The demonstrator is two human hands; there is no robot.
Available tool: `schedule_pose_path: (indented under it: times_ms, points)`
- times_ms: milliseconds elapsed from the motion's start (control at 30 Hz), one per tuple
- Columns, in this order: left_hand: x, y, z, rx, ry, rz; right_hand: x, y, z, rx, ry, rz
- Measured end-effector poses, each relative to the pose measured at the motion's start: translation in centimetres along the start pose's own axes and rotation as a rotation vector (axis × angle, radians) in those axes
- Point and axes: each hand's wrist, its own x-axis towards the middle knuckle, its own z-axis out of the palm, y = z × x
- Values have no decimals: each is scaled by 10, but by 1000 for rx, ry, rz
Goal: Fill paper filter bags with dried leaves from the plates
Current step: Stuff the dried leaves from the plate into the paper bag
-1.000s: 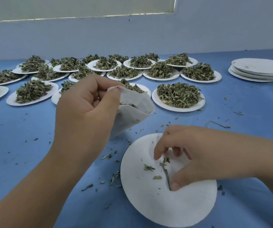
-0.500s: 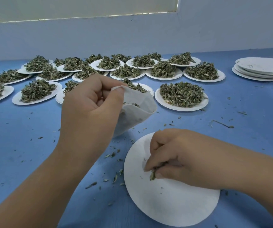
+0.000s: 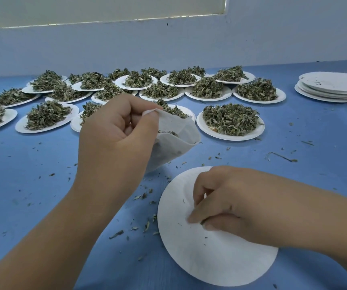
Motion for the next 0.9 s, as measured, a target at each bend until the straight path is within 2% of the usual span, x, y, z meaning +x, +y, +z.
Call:
schedule_pose_path:
  times_ms: [100, 200, 367, 733, 900]
  points:
    - [1, 0, 0, -8, 7, -6, 0, 1, -3, -22, 11, 51]
    - [0, 0, 0, 4, 1, -2, -4, 6, -10, 90, 20, 124]
    - [0, -1, 0, -6, 7, 0, -5, 8, -10, 60, 22, 176]
    - [0, -1, 1, 4, -18, -11, 3, -18, -8, -206, -40, 159]
    - [-2, -1, 3, 25, -42, -3, 3, -23, -4, -284, 27, 138]
